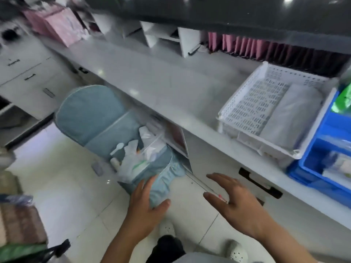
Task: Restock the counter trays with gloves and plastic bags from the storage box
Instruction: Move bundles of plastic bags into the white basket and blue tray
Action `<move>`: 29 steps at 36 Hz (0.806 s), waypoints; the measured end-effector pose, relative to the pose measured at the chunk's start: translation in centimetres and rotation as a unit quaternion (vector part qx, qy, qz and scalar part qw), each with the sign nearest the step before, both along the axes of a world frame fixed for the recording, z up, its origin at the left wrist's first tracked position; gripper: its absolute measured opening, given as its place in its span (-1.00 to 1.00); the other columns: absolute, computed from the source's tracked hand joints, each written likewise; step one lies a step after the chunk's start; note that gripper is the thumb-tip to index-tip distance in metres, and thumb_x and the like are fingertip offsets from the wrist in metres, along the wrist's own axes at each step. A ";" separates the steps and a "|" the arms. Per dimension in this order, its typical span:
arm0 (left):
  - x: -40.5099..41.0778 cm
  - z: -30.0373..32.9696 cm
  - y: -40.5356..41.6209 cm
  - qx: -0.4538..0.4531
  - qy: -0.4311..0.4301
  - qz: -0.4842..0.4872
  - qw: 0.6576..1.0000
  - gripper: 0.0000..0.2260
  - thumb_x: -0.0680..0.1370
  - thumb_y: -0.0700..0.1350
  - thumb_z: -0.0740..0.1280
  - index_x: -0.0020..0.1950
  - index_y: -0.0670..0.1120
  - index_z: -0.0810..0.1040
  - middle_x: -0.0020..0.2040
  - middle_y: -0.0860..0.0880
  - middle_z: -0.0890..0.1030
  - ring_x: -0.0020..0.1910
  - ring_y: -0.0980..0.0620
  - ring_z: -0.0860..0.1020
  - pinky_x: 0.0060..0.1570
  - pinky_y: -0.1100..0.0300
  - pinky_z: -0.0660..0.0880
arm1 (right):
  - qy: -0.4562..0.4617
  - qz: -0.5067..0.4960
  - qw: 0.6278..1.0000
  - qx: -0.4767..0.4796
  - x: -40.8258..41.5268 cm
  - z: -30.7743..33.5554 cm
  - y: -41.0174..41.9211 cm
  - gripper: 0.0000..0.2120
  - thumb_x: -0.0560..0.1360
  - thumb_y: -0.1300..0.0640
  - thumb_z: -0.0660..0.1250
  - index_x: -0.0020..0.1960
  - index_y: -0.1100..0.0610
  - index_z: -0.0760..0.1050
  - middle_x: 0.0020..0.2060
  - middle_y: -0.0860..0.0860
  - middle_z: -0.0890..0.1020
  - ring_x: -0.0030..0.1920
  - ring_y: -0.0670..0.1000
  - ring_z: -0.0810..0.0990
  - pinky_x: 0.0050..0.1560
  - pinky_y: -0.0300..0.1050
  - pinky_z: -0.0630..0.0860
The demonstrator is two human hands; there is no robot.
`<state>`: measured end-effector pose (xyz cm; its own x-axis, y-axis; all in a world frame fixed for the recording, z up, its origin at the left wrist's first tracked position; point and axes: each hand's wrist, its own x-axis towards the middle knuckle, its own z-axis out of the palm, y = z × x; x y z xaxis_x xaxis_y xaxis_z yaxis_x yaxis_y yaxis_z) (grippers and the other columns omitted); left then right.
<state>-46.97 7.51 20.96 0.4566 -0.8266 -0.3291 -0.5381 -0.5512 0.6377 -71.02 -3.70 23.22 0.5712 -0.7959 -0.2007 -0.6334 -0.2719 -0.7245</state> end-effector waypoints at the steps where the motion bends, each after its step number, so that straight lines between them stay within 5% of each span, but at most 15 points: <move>1: 1.1 -0.3 0.4 0.008 0.006 0.008 1.000 -0.27 0.47 0.11 0.45 0.54 0.22 0.13 0.58 0.09 0.11 0.54 0.09 0.09 0.47 0.11 0.13 | 0.005 0.007 1.000 0.000 1.0 0.0 0.5 -0.43 0.47 -0.34 0.18 0.42 -0.16 0.38 0.38 -0.22 0.45 0.39 -0.13 0.37 0.40 -0.13 0.29; 6: 7.6 -1.6 1.6 0.045 0.041 0.001 0.998 -0.26 0.49 0.16 0.41 0.57 0.15 0.10 0.58 0.07 0.07 0.55 0.07 0.06 0.48 0.09 0.10 | 0.022 -0.012 1.000 0.008 7.1 -0.2 2.7 -0.38 0.41 -0.42 0.13 0.41 -0.21 0.38 0.40 -0.22 0.42 0.41 -0.14 0.33 0.39 -0.21 0.26; 14: 19.7 -2.9 4.2 0.032 0.056 0.012 0.998 -0.28 0.49 0.15 0.42 0.56 0.13 0.16 0.59 0.01 0.12 0.56 -0.02 0.11 0.51 -0.03 0.16 | 0.041 -0.041 0.998 0.032 18.8 -0.5 5.0 -0.52 0.48 -0.23 0.30 0.37 -0.14 0.45 0.33 -0.21 0.47 0.38 -0.12 0.39 0.33 -0.25 0.28; 22: 26.9 -4.6 8.1 0.021 0.111 0.073 0.991 -0.31 0.46 0.10 0.46 0.53 0.13 0.24 0.48 0.07 0.30 0.43 0.08 0.28 0.31 0.18 0.27 | 0.079 -0.020 0.994 0.073 26.5 -0.8 6.9 -0.57 0.50 -0.23 0.31 0.35 -0.21 0.41 0.33 -0.26 0.46 0.20 -0.10 0.52 0.23 -0.20 0.35; 29: 30.0 -7.1 8.9 0.042 0.154 0.106 0.981 -0.29 0.49 0.12 0.43 0.56 0.15 0.18 0.52 0.03 0.25 0.48 0.02 0.24 0.36 0.11 0.26 | 0.130 0.010 0.989 0.072 31.4 -1.9 4.4 -0.54 0.48 -0.30 0.27 0.35 -0.23 0.41 0.37 -0.21 0.46 0.33 -0.10 0.43 0.31 -0.13 0.35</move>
<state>-16.98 16.44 13.87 0.4825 -0.6883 -0.5417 -0.1943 -0.6872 0.7000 -39.60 0.72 21.37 0.5009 -0.7377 -0.4526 -0.7984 -0.1920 -0.5707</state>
